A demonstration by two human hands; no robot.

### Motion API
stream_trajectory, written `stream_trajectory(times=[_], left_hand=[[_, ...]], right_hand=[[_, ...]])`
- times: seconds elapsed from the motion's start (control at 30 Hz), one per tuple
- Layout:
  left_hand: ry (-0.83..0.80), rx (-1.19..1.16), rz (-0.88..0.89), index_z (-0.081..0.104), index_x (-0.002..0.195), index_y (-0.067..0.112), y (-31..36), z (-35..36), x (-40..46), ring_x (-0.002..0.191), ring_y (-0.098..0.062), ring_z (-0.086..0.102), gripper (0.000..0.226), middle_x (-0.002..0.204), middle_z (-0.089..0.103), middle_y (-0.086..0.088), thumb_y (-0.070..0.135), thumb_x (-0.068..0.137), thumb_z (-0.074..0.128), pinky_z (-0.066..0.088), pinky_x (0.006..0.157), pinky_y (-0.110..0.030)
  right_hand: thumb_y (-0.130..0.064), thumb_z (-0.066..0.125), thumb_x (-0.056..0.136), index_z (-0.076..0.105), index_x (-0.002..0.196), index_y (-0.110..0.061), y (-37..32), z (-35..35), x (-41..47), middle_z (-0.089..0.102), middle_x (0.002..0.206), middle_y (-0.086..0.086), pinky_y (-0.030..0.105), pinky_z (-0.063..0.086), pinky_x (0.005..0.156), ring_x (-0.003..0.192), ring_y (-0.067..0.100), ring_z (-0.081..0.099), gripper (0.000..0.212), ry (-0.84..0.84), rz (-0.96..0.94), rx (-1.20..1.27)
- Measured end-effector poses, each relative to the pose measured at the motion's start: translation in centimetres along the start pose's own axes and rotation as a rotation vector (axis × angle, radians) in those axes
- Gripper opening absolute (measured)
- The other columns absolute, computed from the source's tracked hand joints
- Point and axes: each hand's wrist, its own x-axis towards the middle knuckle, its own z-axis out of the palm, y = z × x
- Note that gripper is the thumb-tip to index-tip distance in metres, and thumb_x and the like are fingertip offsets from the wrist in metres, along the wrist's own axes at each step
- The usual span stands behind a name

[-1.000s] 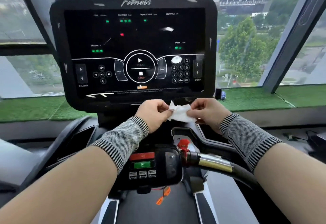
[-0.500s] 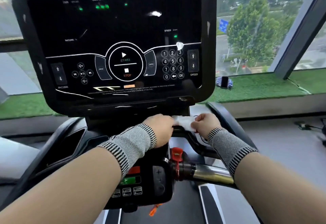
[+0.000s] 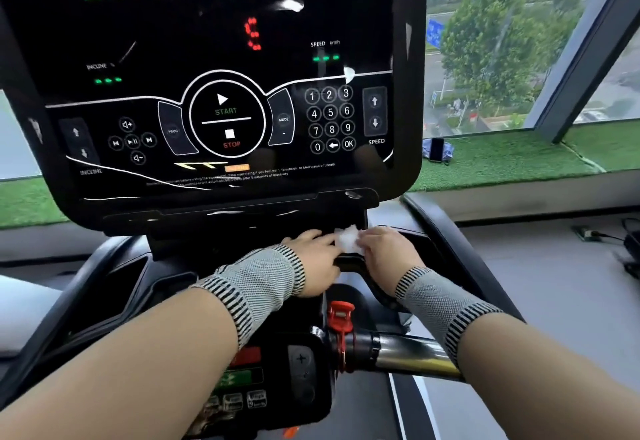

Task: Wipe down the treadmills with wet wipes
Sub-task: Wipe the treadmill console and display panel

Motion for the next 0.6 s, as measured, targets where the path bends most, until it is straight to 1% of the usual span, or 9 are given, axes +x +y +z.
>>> stream_trajectory(times=[0.07, 0.13, 0.2, 0.27, 0.33, 0.43, 0.47, 0.57, 0.6], left_hand=[[-0.014, -0.002, -0.050, 0.026, 0.150, 0.025, -0.9, -0.3, -0.6, 0.148, -0.018, 0.001, 0.052, 0.161, 0.007, 0.007, 0.034, 0.100, 0.032, 0.012, 0.115, -0.054], [-0.013, -0.004, -0.062, 0.030, 0.149, 0.023, -1.6, -0.3, -0.9, 0.147, -0.019, 0.005, 0.050, 0.160, 0.013, 0.007, 0.033, 0.100, 0.033, 0.013, 0.117, -0.053], [-0.001, -0.002, -0.042, 0.037, 0.145, 0.021, -1.9, -0.3, -1.0, 0.145, -0.019, 0.013, 0.046, 0.157, 0.021, 0.009, 0.028, 0.099, 0.034, 0.019, 0.116, -0.052], [0.005, 0.003, -0.034, 0.038, 0.143, 0.021, -2.2, 0.0, -0.9, 0.144, -0.019, 0.015, 0.046, 0.156, 0.024, 0.009, 0.026, 0.098, 0.035, 0.022, 0.116, -0.049], [-0.001, 0.002, -0.054, 0.034, 0.147, 0.024, -2.5, 0.2, -0.8, 0.146, -0.019, 0.011, 0.049, 0.159, 0.018, 0.008, 0.027, 0.097, 0.035, 0.019, 0.117, -0.048], [0.005, 0.014, -0.064, 0.032, 0.148, 0.027, -2.6, 0.3, -0.6, 0.147, -0.019, 0.008, 0.051, 0.160, 0.013, 0.006, 0.028, 0.097, 0.036, 0.018, 0.117, -0.050], [0.005, 0.013, -0.062, 0.034, 0.147, 0.028, -2.6, 0.2, -0.4, 0.147, -0.020, 0.008, 0.051, 0.160, 0.014, 0.006, 0.027, 0.096, 0.036, 0.018, 0.117, -0.051], [-0.007, 0.013, -0.060, 0.036, 0.145, 0.030, -2.7, 0.1, -0.4, 0.146, -0.021, 0.009, 0.050, 0.159, 0.015, 0.007, 0.027, 0.095, 0.036, 0.020, 0.116, -0.052], [-0.013, 0.011, -0.061, 0.035, 0.146, 0.031, -2.8, 0.1, -0.5, 0.146, -0.022, 0.009, 0.051, 0.160, 0.014, 0.007, 0.026, 0.095, 0.036, 0.020, 0.116, -0.052]], right_hand=[[-0.011, 0.045, 0.093, 0.065, 0.116, -0.013, 0.1, 0.1, 0.1, 0.057, 0.128, 0.003, 0.024, 0.031, 0.103, 0.120, 0.020, 0.048, 0.031, 0.019, 0.044, -0.005], [-0.008, 0.046, 0.091, 0.060, 0.124, -0.014, -1.4, 0.3, 0.3, 0.053, 0.134, 0.003, 0.025, 0.026, 0.107, 0.126, 0.021, 0.042, 0.036, -0.036, -0.049, -0.010], [-0.005, 0.045, 0.090, 0.055, 0.130, -0.015, -2.9, 0.2, 0.5, 0.045, 0.142, 0.004, 0.024, 0.018, 0.110, 0.131, 0.022, 0.036, 0.043, -0.077, -0.158, 0.038], [-0.006, 0.043, 0.093, 0.052, 0.133, -0.015, -2.7, -0.3, 0.5, 0.040, 0.145, 0.002, 0.022, 0.014, 0.110, 0.133, 0.020, 0.032, 0.043, -0.105, -0.177, 0.012], [-0.010, 0.041, 0.094, 0.056, 0.129, -0.014, -1.0, -0.6, 0.0, 0.045, 0.140, 0.001, 0.022, 0.017, 0.108, 0.132, 0.017, 0.033, 0.038, -0.093, -0.110, 0.013], [-0.013, 0.043, 0.091, 0.064, 0.119, -0.013, 0.5, -0.4, -0.5, 0.050, 0.130, 0.002, 0.026, 0.030, 0.107, 0.124, 0.022, 0.042, 0.035, -0.060, 0.042, 0.022], [-0.014, 0.043, 0.091, 0.063, 0.120, -0.013, 0.0, -0.3, -0.4, 0.049, 0.131, 0.002, 0.028, 0.030, 0.107, 0.124, 0.023, 0.042, 0.035, -0.065, 0.033, 0.018], [-0.011, 0.042, 0.092, 0.056, 0.128, -0.013, -2.0, -0.3, 0.3, 0.041, 0.143, 0.004, 0.027, 0.019, 0.112, 0.132, 0.025, 0.033, 0.039, -0.134, -0.103, 0.008], [-0.011, 0.042, 0.093, 0.056, 0.129, -0.013, -2.1, -0.3, 0.5, 0.040, 0.144, 0.003, 0.027, 0.018, 0.112, 0.132, 0.024, 0.032, 0.039, -0.145, -0.115, 0.009]])
